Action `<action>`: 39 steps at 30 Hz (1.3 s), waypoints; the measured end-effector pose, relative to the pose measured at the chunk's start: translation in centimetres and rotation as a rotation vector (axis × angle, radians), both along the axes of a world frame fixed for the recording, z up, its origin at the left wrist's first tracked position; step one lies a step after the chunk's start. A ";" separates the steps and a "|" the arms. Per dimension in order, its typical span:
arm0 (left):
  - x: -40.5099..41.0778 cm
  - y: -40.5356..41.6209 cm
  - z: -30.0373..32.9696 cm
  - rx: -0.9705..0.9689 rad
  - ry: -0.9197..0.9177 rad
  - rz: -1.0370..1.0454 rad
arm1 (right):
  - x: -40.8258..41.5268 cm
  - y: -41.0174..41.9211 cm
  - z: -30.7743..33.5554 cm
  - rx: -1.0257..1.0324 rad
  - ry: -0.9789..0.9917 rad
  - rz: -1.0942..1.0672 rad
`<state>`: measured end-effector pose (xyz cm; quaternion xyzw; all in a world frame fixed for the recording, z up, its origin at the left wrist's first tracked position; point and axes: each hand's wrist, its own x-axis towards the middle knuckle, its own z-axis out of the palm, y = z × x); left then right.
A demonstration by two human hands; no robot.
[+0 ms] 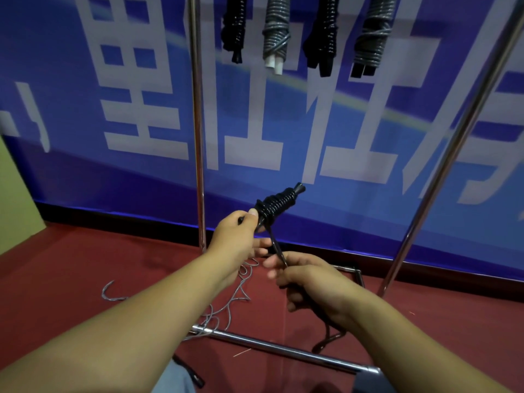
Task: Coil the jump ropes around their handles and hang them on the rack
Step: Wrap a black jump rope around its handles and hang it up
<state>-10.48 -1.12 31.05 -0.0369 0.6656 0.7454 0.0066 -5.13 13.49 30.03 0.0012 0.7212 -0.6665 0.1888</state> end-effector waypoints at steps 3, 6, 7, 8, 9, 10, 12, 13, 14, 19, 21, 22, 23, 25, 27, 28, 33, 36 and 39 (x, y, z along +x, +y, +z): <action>0.0 -0.2 0.2 0.110 -0.060 -0.075 | 0.2 0.0 0.3 -0.042 -0.056 0.063; 0.0 -0.4 0.2 0.168 -0.086 -0.097 | 0.1 0.1 0.6 -0.054 -0.069 0.068; 0.0 -0.3 0.3 0.194 -0.089 -0.090 | 0.1 0.2 0.7 -0.062 -0.077 0.060; -0.1 -0.3 0.3 0.224 -0.092 -0.073 | 0.0 0.2 0.7 -0.077 -0.092 0.050; -0.1 -0.2 0.4 0.261 -0.097 -0.049 | -0.1 0.3 0.8 -0.096 -0.109 0.035; -0.3 -0.2 0.4 0.302 -0.107 -0.021 | -0.2 0.4 0.8 -0.114 -0.117 0.015; -0.4 -0.2 0.6 0.391 -0.130 0.030 | -0.3 0.6 0.9 -0.138 -0.100 -0.013; -0.5 -0.3 0.6 0.431 -0.142 0.052 | -0.3 0.7 0.9 -0.146 -0.084 -0.009; -0.6 -0.4 0.7 0.465 -0.153 0.072 | -0.3 0.8 0.9 -0.151 -0.068 0.000; -0.7 -0.6 0.8 0.525 -0.180 0.116 | -0.1 1.0 1.2 -0.144 -0.005 0.058; -0.8 -0.7 0.9 0.530 -0.184 0.123 | 0.1 1.1 1.5 -0.149 -0.020 0.089; -0.9 -0.7 0.9 0.531 -0.181 0.129 | 0.2 1.1 1.7 -0.174 -0.045 0.093; -1.0 -0.8 0.8 0.526 -0.171 0.138 | 0.2 1.2 1.9 -0.221 -0.086 0.077; -1.3 -1.1 0.8 0.487 -0.134 0.162 | -0.1 1.8 2.1 -0.367 -0.187 -0.010; -1.3 -1.3 0.8 0.429 -0.093 0.183 | -0.6 2.8 2.1 -0.536 -0.250 -0.106; -1.3 -1.3 0.8 0.400 -0.078 0.196 | -0.8 3.3 2.0 -0.616 -0.265 -0.144; -1.0 -0.9 1.2 0.312 0.004 0.285 | -1.0 4.2 1.6 -0.793 -0.316 -0.357; -0.7 -0.5 1.6 0.312 0.049 0.300 | -1.1 4.2 1.2 -0.766 -0.385 -0.495; -0.5 -0.4 2.0 0.348 0.073 0.306 | -1.9 5.0 0.0 -0.618 -0.422 -0.723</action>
